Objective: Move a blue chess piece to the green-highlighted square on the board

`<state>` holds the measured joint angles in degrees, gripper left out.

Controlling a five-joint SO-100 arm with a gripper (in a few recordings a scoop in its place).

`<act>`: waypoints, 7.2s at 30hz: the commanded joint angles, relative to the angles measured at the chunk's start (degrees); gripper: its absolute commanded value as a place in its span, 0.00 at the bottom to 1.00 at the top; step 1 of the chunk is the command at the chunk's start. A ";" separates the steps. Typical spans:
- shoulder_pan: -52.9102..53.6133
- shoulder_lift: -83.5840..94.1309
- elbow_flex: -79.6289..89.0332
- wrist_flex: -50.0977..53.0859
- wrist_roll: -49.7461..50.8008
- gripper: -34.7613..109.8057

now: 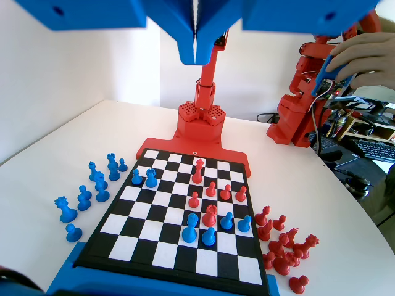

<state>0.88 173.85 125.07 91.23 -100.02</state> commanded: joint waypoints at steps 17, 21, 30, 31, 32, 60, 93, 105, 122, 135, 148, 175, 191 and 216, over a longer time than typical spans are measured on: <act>1.23 1.14 -0.79 -1.32 -3.60 0.25; 0.70 1.14 -2.11 -3.16 -4.31 0.25; -0.79 -6.24 -6.42 -5.89 -6.42 0.25; -0.88 -7.73 -7.12 -5.89 -6.77 0.25; -0.88 -9.40 -7.82 -5.89 -6.94 0.25; 10.63 -62.84 -26.89 -6.59 -15.03 0.25; -5.54 -74.00 -9.58 -33.05 39.29 0.25; -12.48 -84.90 -14.41 -35.95 50.10 0.25; -14.68 -89.56 -15.12 -39.38 46.49 0.33; -14.59 -96.33 -21.88 -38.67 44.30 0.32; -15.03 -97.65 -18.37 -41.75 42.80 0.32; -14.50 -100.02 -16.26 -45.00 41.22 0.32; -14.59 -100.28 -18.11 -44.47 41.40 0.25; -12.48 -104.41 -27.60 -41.92 41.92 0.25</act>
<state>-11.07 67.76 97.65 49.83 -56.95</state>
